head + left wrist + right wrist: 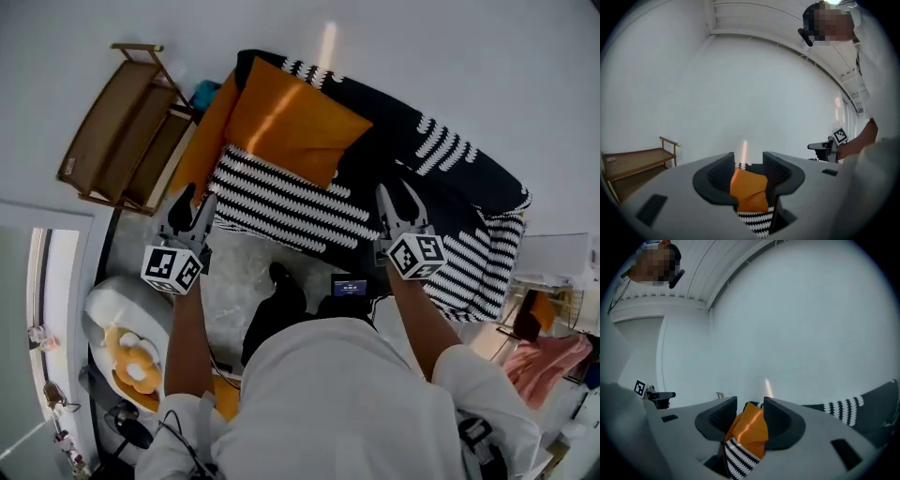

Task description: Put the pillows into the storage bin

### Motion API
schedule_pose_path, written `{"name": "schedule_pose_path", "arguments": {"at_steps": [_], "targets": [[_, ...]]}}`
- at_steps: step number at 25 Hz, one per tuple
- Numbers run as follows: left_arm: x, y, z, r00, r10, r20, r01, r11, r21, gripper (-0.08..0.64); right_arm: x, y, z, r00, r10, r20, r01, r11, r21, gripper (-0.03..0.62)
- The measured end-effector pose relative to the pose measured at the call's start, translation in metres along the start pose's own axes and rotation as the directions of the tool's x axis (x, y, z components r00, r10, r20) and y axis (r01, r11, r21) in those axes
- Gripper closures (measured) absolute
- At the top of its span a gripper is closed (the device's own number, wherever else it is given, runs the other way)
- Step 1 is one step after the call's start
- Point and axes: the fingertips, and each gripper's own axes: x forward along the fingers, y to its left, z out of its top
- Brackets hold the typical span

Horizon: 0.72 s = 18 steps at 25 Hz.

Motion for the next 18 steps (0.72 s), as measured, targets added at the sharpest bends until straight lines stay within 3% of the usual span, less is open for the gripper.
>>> {"name": "schedule_pose_path", "arguments": {"at_steps": [9, 13, 18], "targets": [[0.095, 0.077, -0.051, 0.988, -0.091, -0.125, 0.088, 0.996, -0.031, 0.373, 0.077, -0.036, -0.076, 0.99, -0.08, -0.113, 0.094, 0.988, 0.126, 0.385], [0.152, 0.103, -0.094, 0.969, -0.134, -0.21, 0.129, 0.991, -0.036, 0.37, 0.109, -0.068, -0.124, 0.977, -0.139, -0.161, 0.169, 0.968, 0.187, 0.38], [0.223, 0.138, -0.153, 0.931, -0.161, -0.328, 0.156, 0.987, -0.042, 0.366, 0.161, -0.097, -0.183, 0.961, -0.132, -0.242, 0.19, 0.954, 0.233, 0.356]]}}
